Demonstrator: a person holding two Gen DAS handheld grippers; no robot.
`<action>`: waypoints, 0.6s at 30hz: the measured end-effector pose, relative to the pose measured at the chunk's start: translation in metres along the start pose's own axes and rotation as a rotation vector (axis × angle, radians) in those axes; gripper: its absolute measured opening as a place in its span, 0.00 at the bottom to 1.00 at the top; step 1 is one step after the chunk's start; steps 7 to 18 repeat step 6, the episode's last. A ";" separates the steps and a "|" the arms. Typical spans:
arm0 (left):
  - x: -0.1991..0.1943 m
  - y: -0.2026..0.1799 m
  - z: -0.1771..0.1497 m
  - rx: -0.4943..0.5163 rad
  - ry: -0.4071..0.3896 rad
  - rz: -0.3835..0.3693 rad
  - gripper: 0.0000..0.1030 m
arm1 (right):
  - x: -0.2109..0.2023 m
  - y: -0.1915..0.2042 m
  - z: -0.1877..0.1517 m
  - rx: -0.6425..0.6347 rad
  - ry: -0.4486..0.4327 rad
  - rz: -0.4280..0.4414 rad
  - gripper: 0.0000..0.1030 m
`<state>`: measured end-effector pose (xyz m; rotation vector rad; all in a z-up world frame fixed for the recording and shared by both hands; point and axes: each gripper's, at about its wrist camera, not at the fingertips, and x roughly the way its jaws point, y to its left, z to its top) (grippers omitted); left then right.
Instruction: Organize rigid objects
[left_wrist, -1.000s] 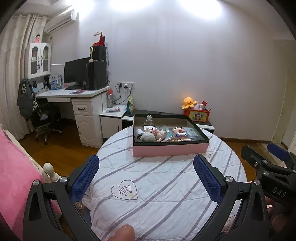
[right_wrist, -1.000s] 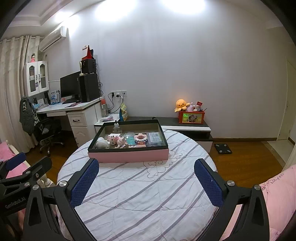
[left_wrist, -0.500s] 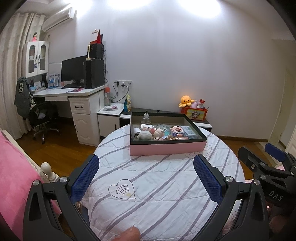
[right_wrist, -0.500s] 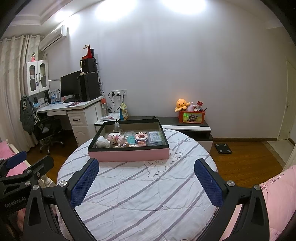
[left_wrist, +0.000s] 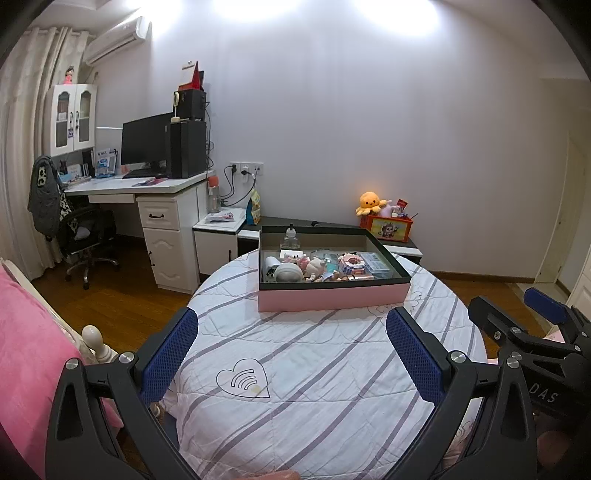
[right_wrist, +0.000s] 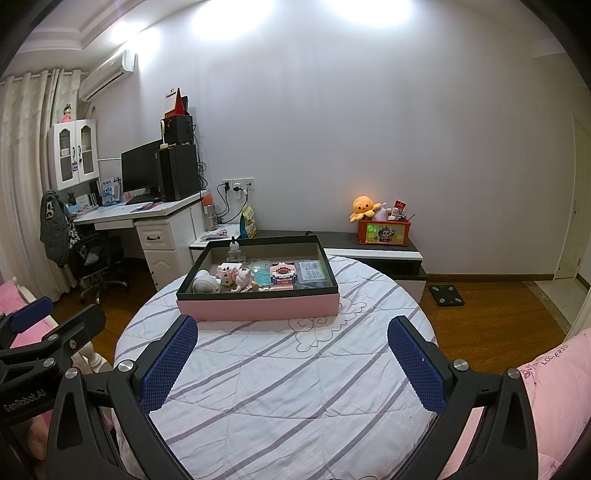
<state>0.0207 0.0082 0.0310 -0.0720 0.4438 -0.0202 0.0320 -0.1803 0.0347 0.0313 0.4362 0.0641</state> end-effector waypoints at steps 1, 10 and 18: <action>0.000 0.000 0.000 0.001 0.000 -0.001 1.00 | 0.000 0.000 0.000 0.000 -0.001 -0.002 1.00; -0.002 -0.001 -0.003 0.004 -0.007 -0.009 1.00 | 0.003 -0.001 -0.001 0.002 0.003 -0.002 1.00; -0.002 -0.001 -0.003 0.004 -0.007 -0.009 1.00 | 0.003 -0.001 -0.001 0.002 0.003 -0.002 1.00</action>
